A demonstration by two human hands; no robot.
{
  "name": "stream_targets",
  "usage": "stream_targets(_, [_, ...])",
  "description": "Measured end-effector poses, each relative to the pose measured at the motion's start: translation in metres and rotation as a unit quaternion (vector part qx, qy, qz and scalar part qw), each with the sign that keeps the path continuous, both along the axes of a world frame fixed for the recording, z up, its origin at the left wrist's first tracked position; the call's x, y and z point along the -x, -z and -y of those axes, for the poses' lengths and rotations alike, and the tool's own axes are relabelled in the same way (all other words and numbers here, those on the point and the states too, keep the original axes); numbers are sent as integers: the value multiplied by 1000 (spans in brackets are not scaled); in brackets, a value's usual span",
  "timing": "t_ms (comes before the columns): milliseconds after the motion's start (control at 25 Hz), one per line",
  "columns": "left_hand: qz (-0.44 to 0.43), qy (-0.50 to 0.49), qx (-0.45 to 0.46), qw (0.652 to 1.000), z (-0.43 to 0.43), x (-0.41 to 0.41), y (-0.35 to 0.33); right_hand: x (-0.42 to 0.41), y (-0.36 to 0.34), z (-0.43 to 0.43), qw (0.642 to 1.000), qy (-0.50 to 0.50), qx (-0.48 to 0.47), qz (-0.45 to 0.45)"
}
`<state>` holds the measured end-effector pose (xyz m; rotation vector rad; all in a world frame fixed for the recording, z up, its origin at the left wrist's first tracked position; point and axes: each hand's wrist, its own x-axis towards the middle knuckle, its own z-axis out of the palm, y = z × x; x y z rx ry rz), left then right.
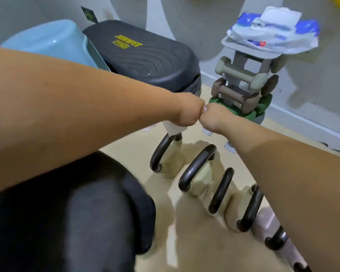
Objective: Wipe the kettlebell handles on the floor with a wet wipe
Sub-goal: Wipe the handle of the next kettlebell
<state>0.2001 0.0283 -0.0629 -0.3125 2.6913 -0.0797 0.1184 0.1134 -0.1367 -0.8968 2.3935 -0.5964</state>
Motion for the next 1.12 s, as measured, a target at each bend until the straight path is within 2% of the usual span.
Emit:
stream_targets(120, [-8, -22, -19, 1000, -19, -1, 20, 6, 12, -8, 999, -9, -31, -5])
stream_targets(200, [-64, -74, -106, 990, -18, -16, 46, 8, 22, -12, 998, -5, -54, -10])
stream_targets(400, [-189, -209, -246, 927, -13, -79, 134, 1, 64, -15, 999, -11, -45, -12])
stream_targets(560, [-302, -144, -281, 900, -15, -86, 165, 1, 100, -31, 997, -15, -69, 7])
stream_targets(600, [-292, -134, -291, 901, -18, -82, 174, 4, 107, -35, 997, -3, -72, 16])
stream_targets(720, [-182, -144, -314, 921, -46, -82, 210, 7, 120, -41, 998, 23, -36, 52])
stream_targets(760, [-183, -179, -326, 910, -56, -82, 217, 8, 122, -40, 997, 31, -20, 66])
stream_targets(800, [-214, -223, -349, 885, -61, -79, 219, 11, 123, -39, 996, 37, -10, 79])
stream_targets(880, [-329, -278, -390, 814, -62, -70, 213, 17, 124, -37, 991, 49, 3, 123])
stream_targets(920, [-364, -292, -392, 793, -60, -66, 211, 20, 123, -37, 987, 58, 6, 148])
stream_targets(960, [-368, -308, -389, 786, -61, -66, 211, 23, 123, -38, 983, 67, 9, 170])
stream_targets(1000, [-351, -320, -364, 801, -63, -67, 212, 25, 122, -39, 979, 69, 11, 189])
stream_targets(1120, [-300, -279, -198, 890, -76, -85, 216, 24, 126, -45, 971, 56, 18, 233])
